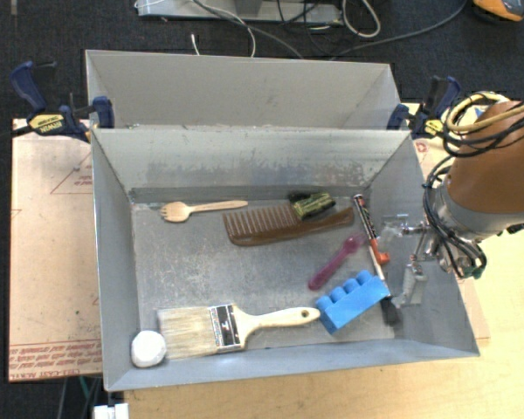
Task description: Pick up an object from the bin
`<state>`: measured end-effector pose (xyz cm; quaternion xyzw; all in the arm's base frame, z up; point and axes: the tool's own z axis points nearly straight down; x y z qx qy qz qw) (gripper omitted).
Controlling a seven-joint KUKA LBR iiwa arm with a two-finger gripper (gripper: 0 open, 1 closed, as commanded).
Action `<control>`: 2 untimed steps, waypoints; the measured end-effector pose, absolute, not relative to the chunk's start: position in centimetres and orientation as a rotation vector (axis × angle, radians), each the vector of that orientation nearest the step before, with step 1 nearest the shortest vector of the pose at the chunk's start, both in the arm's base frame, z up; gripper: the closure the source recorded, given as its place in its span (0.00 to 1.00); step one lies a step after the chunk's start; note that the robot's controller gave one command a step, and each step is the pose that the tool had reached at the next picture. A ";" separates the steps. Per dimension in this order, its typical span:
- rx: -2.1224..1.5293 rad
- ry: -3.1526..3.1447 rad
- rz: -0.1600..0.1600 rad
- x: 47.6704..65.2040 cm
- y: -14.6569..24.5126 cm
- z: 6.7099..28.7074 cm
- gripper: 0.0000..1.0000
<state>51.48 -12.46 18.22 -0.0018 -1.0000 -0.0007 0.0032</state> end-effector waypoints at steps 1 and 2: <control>0.001 -3.143 0.000 51.7 -12.4 18.6 0.00; 0.265 -3.133 0.000 52.3 -12.6 10.9 0.00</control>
Offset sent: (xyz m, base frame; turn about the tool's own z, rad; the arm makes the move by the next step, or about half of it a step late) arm 0.0093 -0.0037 -0.1122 -0.2557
